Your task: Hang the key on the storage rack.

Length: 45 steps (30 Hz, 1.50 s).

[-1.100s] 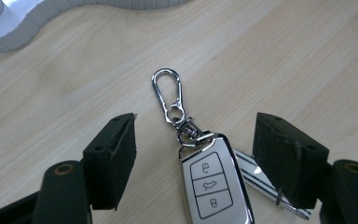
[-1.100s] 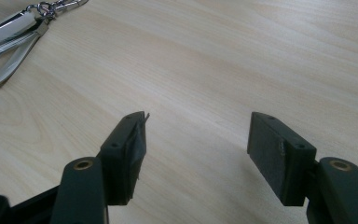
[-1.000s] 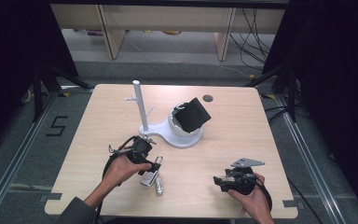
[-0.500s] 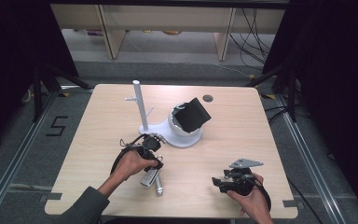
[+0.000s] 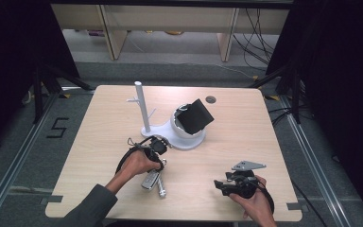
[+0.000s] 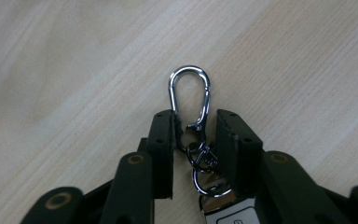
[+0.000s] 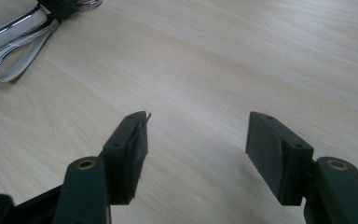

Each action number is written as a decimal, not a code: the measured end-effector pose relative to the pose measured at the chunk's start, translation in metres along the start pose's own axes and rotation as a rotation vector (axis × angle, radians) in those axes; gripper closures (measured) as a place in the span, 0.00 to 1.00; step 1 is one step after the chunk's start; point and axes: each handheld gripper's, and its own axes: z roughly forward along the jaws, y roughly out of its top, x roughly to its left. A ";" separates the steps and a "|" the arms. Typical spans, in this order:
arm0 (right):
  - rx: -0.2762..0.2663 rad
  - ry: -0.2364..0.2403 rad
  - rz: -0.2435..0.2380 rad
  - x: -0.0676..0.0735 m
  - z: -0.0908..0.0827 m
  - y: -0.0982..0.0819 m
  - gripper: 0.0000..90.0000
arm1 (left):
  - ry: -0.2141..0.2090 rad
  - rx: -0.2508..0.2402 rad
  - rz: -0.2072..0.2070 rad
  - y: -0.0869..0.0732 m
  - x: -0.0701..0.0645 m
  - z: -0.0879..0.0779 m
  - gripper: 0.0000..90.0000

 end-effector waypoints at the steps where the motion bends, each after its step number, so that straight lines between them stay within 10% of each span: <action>1: 0.001 0.002 0.000 0.000 0.000 0.000 0.44 | 0.003 0.004 0.006 0.001 -0.001 0.000 0.76; 22: 0.011 0.007 0.010 0.002 0.002 -0.001 0.44 | 0.138 0.191 0.190 0.023 -0.023 0.003 0.80; 45: 0.011 0.014 0.009 0.001 0.003 -0.001 0.44 | 0.079 0.125 0.199 0.014 -0.005 -0.004 0.93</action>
